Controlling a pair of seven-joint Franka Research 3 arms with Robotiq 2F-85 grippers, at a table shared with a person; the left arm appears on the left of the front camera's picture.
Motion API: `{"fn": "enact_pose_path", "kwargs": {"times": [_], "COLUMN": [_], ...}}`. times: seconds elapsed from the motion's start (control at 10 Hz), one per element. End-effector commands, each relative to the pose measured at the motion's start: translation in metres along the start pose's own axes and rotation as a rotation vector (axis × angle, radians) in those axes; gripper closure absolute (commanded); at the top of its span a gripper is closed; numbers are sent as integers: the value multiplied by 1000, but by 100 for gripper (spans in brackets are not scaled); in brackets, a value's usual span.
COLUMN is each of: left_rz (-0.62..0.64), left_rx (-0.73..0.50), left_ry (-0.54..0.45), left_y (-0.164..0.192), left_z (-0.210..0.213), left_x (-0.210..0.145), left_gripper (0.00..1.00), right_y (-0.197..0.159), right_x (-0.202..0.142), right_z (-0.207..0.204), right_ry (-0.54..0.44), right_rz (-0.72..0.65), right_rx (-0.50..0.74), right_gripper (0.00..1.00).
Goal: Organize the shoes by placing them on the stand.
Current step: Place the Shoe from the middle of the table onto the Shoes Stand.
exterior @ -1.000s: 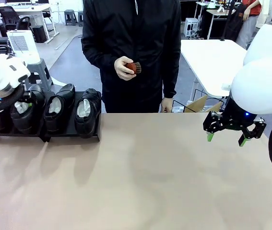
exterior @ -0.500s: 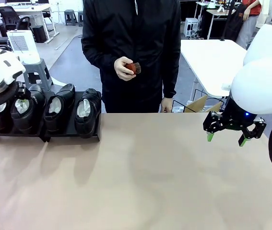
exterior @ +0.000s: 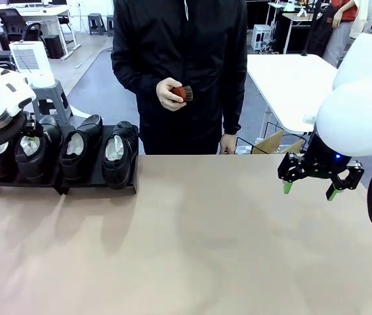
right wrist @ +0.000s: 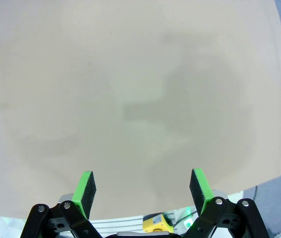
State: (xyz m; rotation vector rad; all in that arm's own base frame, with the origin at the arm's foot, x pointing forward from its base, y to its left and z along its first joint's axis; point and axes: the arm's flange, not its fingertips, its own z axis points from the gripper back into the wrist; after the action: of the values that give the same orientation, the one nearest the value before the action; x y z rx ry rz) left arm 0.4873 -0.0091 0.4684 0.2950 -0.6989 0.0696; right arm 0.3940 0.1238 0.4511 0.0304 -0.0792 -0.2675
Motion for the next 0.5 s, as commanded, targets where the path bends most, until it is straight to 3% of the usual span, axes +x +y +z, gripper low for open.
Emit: {"fn": "enact_pose_path", "kwargs": {"times": [0.0,0.4], "left_rz": [-14,-14], "left_rx": [2,2], "left_ry": [-3,-3], "left_y": [1,1], "left_z": [1,1], "left_x": [1,1], "left_gripper": [0,0], "right_y": [-1,-1], "right_x": [1,1], "right_z": [1,1], "right_ry": [-5,-5], "right_rz": [14,14], "right_rx": [-4,-4], "right_gripper": [0,0]}}
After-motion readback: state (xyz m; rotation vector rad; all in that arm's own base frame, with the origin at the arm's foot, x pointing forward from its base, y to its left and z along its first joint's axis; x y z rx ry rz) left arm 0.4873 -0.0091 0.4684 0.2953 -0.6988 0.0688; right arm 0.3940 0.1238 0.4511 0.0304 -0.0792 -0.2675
